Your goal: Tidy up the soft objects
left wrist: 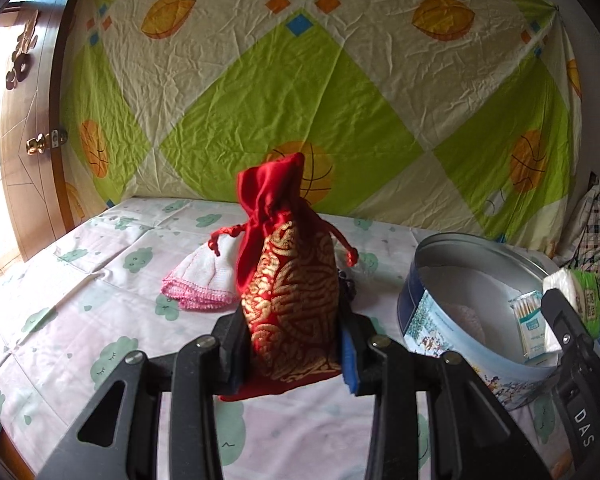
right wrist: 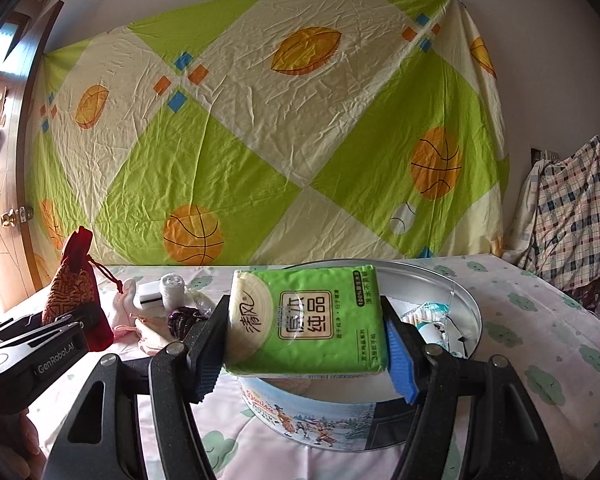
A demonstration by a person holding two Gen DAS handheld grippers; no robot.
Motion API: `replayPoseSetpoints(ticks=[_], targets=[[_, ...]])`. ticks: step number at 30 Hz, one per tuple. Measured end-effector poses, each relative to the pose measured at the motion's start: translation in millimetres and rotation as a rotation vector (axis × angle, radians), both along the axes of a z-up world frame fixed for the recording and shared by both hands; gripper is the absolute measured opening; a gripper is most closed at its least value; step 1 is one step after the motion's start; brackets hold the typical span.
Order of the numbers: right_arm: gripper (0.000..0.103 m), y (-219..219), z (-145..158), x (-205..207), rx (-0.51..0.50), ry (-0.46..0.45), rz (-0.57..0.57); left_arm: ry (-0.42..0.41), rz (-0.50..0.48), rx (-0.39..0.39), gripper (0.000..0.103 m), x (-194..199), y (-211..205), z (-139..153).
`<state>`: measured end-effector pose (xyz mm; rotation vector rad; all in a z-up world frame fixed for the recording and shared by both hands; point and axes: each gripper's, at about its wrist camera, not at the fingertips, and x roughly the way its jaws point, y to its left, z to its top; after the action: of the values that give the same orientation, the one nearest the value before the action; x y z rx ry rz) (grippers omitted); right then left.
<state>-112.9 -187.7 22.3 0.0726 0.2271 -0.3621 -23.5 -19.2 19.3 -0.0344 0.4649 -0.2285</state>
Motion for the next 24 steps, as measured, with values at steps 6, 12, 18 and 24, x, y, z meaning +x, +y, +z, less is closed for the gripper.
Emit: replayPoseSetpoints(ticks=[6,12,18,24], targets=[[0.070,-17.1,3.2,-6.6,0.011,0.000,-0.026,-0.009,-0.031,0.006,0.036,-5.7,-15.6,3.8],[0.070,-38.2,7.2,-13.2,0.012,-0.005,-0.065,-0.016,-0.068,0.017,0.036,-10.8,-32.1,5.9],[0.070,-64.5,9.4,-19.3,0.025,-0.006,-0.111,-0.020,-0.102,0.022,0.036,-14.3,-48.7,7.6],[0.070,-88.0,11.3,-24.1,0.033,-0.004,-0.154,-0.030,-0.141,0.033,0.036,-16.6,-69.1,9.8]])
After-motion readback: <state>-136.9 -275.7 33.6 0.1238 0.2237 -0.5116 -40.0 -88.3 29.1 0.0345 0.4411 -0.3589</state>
